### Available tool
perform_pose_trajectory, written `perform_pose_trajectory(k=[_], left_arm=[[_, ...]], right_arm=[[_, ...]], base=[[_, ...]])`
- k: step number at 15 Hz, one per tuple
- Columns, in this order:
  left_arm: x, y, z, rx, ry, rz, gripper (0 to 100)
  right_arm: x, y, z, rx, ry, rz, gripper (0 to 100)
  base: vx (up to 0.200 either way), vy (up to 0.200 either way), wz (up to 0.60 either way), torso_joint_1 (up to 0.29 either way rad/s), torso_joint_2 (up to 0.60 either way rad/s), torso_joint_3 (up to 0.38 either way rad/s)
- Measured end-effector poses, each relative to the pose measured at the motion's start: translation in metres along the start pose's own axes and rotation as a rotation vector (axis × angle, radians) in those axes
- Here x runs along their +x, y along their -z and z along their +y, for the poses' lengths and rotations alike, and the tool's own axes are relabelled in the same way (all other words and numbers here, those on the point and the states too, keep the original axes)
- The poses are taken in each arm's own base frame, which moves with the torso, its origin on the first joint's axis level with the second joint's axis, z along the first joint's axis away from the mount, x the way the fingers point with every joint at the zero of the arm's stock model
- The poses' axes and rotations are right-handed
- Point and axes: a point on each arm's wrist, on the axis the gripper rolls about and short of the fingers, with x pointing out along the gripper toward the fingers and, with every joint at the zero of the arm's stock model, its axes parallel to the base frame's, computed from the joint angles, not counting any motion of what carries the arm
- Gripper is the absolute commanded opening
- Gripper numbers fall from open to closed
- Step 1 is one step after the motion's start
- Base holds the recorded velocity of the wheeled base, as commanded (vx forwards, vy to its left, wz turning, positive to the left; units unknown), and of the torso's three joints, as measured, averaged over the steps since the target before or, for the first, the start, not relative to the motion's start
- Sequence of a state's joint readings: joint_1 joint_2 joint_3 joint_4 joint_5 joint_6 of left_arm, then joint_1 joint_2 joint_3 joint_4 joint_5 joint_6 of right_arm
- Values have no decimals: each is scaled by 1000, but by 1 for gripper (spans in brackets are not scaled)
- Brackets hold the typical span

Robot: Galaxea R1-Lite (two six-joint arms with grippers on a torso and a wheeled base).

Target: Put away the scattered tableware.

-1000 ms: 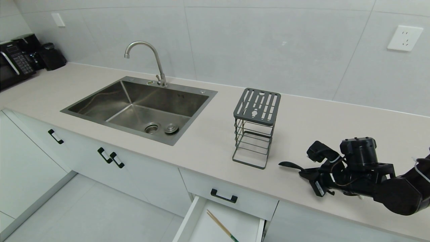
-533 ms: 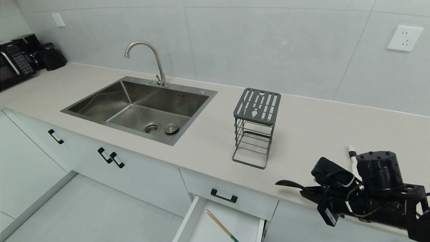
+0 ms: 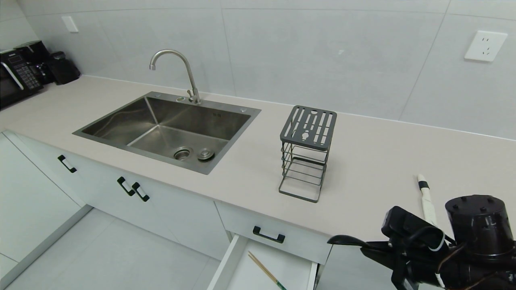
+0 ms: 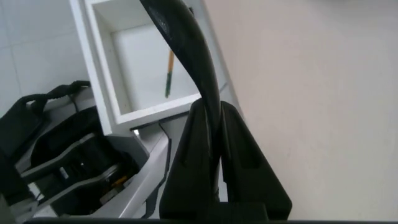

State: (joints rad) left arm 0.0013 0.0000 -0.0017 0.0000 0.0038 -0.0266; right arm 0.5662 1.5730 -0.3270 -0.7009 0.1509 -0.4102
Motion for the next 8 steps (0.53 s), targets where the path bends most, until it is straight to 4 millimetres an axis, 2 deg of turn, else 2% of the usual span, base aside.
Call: perform_pose_trajectory(k=[5, 8], left_arm=[[0, 0, 0, 0, 0, 0, 100], [0, 0, 0, 0, 0, 0, 100]], right_arm=[[18, -43, 24, -6, -87, -116, 0], [30, -52, 33, -23, -121, -130, 0]], base=[[0, 0, 0, 0, 0, 0], [0, 0, 0, 0, 0, 0]])
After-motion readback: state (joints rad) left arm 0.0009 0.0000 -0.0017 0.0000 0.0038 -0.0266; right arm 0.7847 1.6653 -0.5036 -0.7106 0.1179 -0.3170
